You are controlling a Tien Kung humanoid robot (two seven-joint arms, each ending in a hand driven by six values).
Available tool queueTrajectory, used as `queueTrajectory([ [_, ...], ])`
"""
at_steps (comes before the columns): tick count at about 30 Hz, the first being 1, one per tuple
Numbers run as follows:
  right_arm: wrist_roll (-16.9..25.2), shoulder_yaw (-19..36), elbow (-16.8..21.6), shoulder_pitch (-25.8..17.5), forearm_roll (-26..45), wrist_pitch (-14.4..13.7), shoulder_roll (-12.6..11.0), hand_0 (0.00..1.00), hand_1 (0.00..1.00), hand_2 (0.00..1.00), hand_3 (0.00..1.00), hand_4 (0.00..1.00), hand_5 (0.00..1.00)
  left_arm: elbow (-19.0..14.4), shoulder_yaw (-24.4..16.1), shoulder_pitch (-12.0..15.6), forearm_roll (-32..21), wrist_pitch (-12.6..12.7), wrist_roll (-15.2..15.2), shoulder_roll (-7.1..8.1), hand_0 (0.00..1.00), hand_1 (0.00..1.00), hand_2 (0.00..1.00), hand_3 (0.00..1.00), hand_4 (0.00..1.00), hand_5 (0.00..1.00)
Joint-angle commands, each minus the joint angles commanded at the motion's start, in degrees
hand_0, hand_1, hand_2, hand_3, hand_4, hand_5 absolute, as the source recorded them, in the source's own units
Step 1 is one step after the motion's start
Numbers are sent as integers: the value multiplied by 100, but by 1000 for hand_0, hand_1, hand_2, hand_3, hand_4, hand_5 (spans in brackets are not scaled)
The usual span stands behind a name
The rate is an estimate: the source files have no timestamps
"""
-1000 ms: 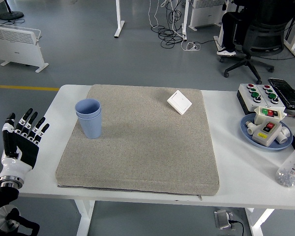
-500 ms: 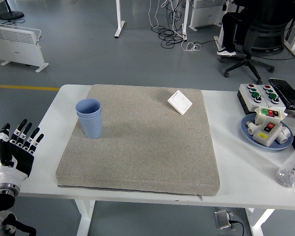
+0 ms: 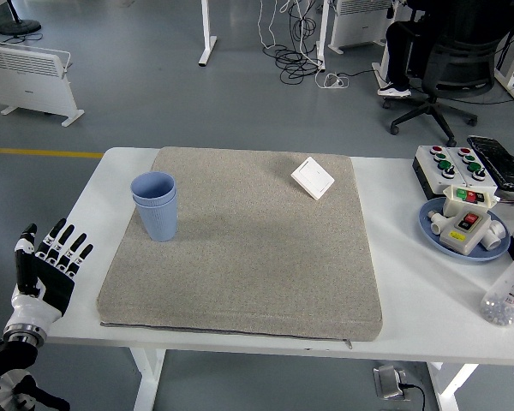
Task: Push cup pick cup insert cup
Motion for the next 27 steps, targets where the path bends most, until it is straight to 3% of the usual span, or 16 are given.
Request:
queueTrajectory([
  [5, -3, -26, 0, 9, 8, 7, 2, 755, 636, 668, 560, 72, 509, 69, 16, -8, 12, 1, -38, 0, 893, 898, 987, 932, 593, 998],
  [10, -6, -45, 0, 9, 8, 12, 1, 755, 636, 668, 560, 72, 509, 74, 51, -20, 46, 177, -23, 0, 893, 898, 987, 932, 593, 998],
  [27, -28, -117, 0, 45, -88, 15, -16, 755, 636, 666, 559, 71, 511, 38, 30, -13, 11, 243, -130, 0, 890, 893, 980, 926, 573, 998],
])
